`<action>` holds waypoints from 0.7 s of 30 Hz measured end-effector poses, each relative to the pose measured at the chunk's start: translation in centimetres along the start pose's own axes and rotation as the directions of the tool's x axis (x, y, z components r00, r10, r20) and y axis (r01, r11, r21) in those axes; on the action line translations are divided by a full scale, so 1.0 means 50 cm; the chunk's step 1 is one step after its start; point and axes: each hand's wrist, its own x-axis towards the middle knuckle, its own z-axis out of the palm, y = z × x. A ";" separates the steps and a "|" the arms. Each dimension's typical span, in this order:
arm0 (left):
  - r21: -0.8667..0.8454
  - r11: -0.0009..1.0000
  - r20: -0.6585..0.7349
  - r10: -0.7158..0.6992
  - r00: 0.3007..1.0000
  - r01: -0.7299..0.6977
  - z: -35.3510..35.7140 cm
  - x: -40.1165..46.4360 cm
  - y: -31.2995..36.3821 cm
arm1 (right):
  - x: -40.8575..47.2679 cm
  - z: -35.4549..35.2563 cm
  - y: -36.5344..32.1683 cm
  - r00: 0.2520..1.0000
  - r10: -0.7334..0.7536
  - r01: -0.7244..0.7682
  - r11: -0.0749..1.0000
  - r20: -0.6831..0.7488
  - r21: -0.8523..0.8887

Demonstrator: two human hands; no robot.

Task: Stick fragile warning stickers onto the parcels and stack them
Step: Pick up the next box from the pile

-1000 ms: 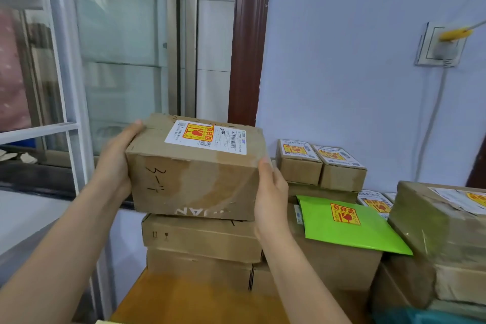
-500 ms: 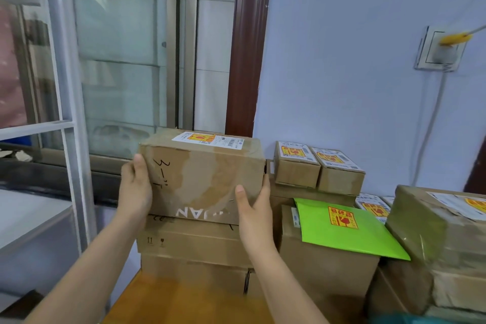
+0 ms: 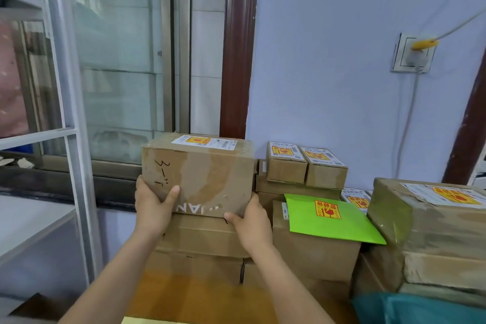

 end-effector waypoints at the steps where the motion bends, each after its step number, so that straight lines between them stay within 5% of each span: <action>1: 0.007 1.000 0.014 0.003 1.000 -0.003 -0.001 -0.001 0.002 | 0.002 -0.001 -0.004 1.000 0.014 -0.014 1.000 0.001 -0.017; 13: 0.098 0.993 0.144 -0.074 0.987 0.060 0.009 0.016 0.017 | 0.016 0.035 -0.003 0.991 0.000 -0.027 0.981 -0.136 -0.193; 17: 0.178 0.982 0.131 -0.089 0.987 0.065 0.024 0.016 0.013 | 0.017 0.060 -0.003 0.933 -0.134 0.051 0.968 -0.333 -0.247; 21: 0.257 0.960 0.121 -0.149 0.981 0.114 0.029 0.022 0.015 | 0.015 0.063 -0.003 0.790 -0.313 0.142 0.930 -0.527 -0.339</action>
